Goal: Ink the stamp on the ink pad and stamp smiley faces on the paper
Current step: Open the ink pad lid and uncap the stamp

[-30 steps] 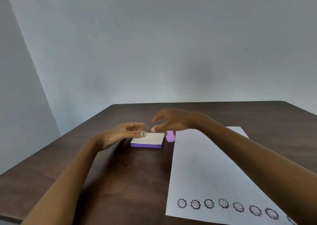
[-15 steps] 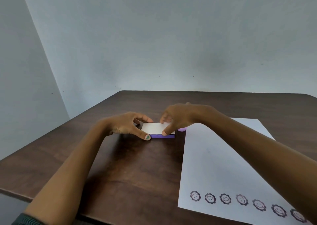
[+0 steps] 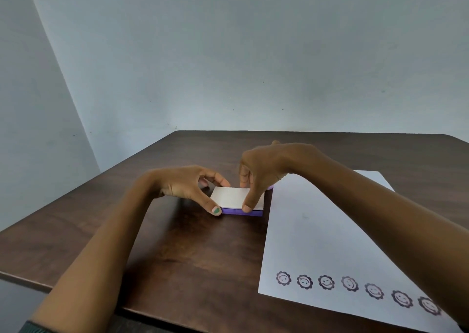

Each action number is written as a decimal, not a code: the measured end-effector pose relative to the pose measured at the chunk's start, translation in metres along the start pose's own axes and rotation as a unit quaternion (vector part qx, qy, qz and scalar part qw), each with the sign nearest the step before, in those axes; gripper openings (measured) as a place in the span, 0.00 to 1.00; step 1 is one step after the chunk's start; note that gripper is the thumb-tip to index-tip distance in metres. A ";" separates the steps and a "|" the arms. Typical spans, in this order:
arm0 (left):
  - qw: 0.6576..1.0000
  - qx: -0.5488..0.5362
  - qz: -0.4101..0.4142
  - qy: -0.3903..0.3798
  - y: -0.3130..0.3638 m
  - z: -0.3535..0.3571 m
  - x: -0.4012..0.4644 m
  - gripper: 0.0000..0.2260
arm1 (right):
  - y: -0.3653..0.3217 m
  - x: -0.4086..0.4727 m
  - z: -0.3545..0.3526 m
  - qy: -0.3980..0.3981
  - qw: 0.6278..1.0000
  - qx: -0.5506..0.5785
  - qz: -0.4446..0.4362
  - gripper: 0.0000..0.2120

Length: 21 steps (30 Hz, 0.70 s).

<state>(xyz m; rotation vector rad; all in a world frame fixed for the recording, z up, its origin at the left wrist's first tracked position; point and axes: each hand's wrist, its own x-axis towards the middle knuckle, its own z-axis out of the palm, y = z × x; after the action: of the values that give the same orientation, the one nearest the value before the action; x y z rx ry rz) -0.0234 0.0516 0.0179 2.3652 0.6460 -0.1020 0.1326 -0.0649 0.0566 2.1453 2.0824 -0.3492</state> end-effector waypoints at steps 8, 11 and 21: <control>1.000 0.012 -0.008 -0.004 -0.004 -0.006 -0.007 0.25 | 0.000 -0.002 -0.001 0.022 0.998 0.049 -0.024 0.22; 1.000 0.010 -0.009 -0.006 -0.005 -0.007 -0.009 0.26 | 0.003 -0.003 -0.002 0.017 0.996 0.077 -0.029 0.19; 1.000 -0.007 0.011 0.001 -0.007 -0.010 -0.012 0.21 | 0.012 -0.011 -0.006 0.025 0.989 0.148 -0.008 0.20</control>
<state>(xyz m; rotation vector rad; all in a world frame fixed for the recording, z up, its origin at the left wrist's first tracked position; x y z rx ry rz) -0.0379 0.0573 0.0243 2.3596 0.6205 -0.0845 0.1446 -0.0744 0.0640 2.3176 2.1950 -0.6505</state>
